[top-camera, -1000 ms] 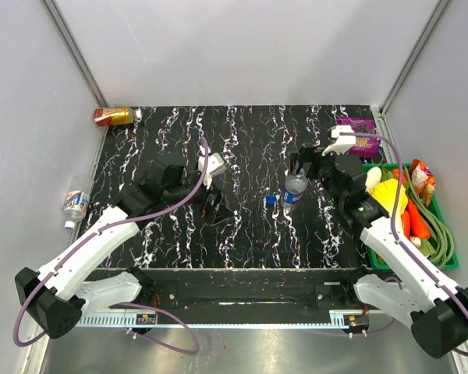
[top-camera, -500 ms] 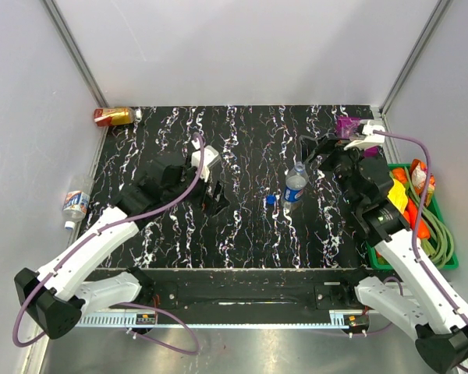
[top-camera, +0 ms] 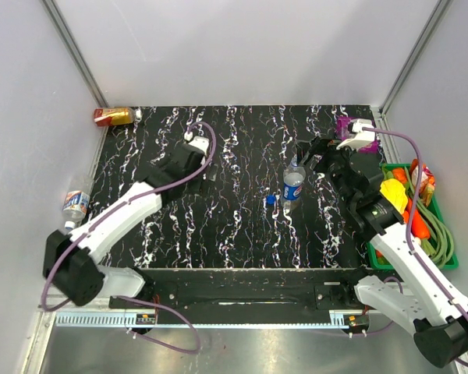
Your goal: Unscrew the bottle caps
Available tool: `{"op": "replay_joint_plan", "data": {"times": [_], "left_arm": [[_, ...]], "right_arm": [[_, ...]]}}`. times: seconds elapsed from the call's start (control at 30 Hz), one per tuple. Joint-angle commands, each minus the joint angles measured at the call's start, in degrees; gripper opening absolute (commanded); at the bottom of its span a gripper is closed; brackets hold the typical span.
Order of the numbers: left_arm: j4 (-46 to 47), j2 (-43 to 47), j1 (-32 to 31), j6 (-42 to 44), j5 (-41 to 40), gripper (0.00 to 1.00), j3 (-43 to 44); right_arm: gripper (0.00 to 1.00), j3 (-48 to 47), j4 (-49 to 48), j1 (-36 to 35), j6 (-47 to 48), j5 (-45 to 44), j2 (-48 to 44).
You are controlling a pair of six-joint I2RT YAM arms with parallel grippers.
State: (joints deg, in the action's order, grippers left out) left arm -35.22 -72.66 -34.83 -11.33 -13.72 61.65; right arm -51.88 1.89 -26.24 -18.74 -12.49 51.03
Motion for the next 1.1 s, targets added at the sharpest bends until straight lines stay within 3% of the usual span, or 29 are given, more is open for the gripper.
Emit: {"op": "replay_joint_plan", "data": {"times": [0.0, 0.1, 0.37, 0.6, 0.9, 1.07], "left_arm": [[-7.04, -7.47, 1.87, -6.67, -18.15, 0.99, 6.89], [-11.35, -13.28, 3.27, -9.84, -24.06, 0.99, 10.15], [-10.39, -19.09, 13.90, -13.18, -19.07, 0.99, 12.36], [-11.88, -23.57, 24.01, -16.61, -25.64, 0.99, 14.46], [-13.38, -31.21, 32.63, -13.37, -27.06, 0.99, 20.70], [-14.79, -37.98, 34.83, -12.58, -32.94, 0.99, 24.22]], "right_arm": [[1.00, -2.88, -0.04, -0.30, 0.11, 0.27, 0.04], [1.00, -3.05, -0.04, -0.30, 0.64, 0.19, 0.30], [1.00, -3.23, -0.22, -0.22, 1.43, 0.27, 1.27], [1.00, -3.75, -1.01, -0.22, 0.81, 2.82, 3.03], [1.00, -4.99, -0.66, -0.13, -1.29, 6.60, 5.40], [1.00, -4.81, -0.13, -0.13, -2.35, 7.39, 4.96]]}}
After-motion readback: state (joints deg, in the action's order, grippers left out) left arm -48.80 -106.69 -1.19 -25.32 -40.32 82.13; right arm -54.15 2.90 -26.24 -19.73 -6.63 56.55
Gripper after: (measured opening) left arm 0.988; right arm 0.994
